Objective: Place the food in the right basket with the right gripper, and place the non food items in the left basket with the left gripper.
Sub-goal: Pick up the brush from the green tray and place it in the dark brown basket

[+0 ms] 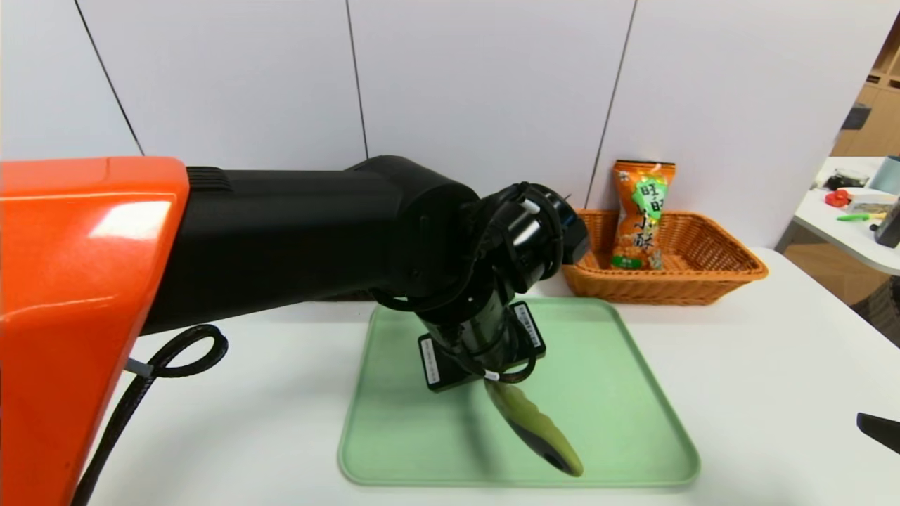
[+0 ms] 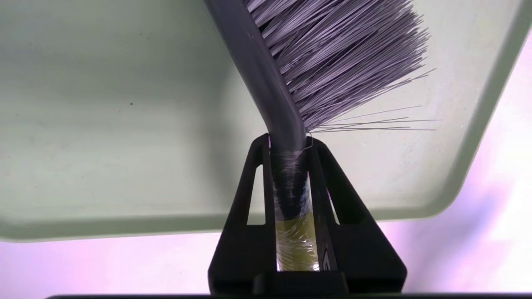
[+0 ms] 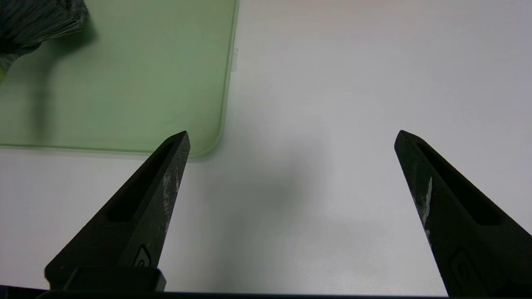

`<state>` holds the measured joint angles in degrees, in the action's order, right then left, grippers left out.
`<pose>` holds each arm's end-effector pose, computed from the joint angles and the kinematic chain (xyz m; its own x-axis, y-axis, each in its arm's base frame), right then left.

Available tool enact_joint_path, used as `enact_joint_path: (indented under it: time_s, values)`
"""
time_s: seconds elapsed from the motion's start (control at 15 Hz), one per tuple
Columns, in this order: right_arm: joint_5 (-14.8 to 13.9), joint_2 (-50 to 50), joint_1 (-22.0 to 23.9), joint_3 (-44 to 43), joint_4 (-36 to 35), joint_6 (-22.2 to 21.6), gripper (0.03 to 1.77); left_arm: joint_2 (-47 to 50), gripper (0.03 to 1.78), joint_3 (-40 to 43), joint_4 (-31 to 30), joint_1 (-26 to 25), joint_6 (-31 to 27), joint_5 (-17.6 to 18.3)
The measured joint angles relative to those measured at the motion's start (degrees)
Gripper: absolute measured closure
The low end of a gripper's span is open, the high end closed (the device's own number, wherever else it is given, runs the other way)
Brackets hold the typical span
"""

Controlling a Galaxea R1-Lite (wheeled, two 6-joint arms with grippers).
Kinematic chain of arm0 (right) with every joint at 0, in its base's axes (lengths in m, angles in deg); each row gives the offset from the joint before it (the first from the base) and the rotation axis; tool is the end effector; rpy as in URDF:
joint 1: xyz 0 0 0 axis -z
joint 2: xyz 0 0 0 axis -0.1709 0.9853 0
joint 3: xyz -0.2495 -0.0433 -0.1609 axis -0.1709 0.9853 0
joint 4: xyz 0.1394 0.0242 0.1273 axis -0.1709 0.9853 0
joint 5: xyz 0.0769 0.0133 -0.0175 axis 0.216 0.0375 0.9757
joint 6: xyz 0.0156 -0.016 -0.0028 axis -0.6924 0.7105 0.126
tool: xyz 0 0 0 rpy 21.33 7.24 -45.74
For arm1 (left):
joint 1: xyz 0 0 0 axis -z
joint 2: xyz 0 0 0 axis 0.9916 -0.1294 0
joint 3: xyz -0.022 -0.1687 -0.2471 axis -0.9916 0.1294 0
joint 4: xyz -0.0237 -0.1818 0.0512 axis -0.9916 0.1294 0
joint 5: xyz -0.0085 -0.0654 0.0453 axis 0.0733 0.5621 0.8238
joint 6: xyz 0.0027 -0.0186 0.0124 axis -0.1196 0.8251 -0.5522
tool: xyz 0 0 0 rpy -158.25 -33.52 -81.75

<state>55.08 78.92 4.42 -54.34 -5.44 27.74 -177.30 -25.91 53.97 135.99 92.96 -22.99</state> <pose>0.0619 0.0059 0.2205 0.8458 0.0831 -0.5270 -0.0599 0.9963 0.0609 0.2385 -0.3150 0.2093 0.4334 -0.2938 -0.8520 -0.1142 0.9198 -0.3753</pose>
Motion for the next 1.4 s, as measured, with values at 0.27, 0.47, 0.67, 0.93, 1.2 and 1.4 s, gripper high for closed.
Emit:
enact_joint_path:
  time_s: [0.27, 0.47, 0.67, 0.93, 1.2, 1.4]
  values:
    - [0.0, 0.0, 0.0, 0.02, 0.07, -0.01, 0.1, 1.88, 1.51, -0.3, 0.05, 0.85, 0.05, -0.02]
    - [0.0, 0.02, 0.0, 0.04, 0.02, -0.01, 0.1, 3.52, 1.51, -0.3, -0.04, 0.9, -0.3, -0.41]
    - [0.02, 0.0, 0.0, 0.04, 0.05, 0.0, 0.1, 4.85, 1.51, -0.3, -0.2, 0.83, -0.55, -0.79]
    - [-0.02, -0.13, 0.0, 0.45, 0.0, 0.0, 0.1, 6.42, 1.51, -0.94, -0.52, 0.66, -1.02, -3.01]
    - [0.0, -0.27, 0.0, 0.87, 0.0, 0.07, 0.1, 8.35, 1.52, -1.02, -3.12, -0.2, -2.46, -5.07]
    - [0.0, -0.33, -0.02, 0.87, 0.0, 0.1, 0.1, 9.86, 1.52, -1.01, -4.91, -0.33, -4.08, -5.77]
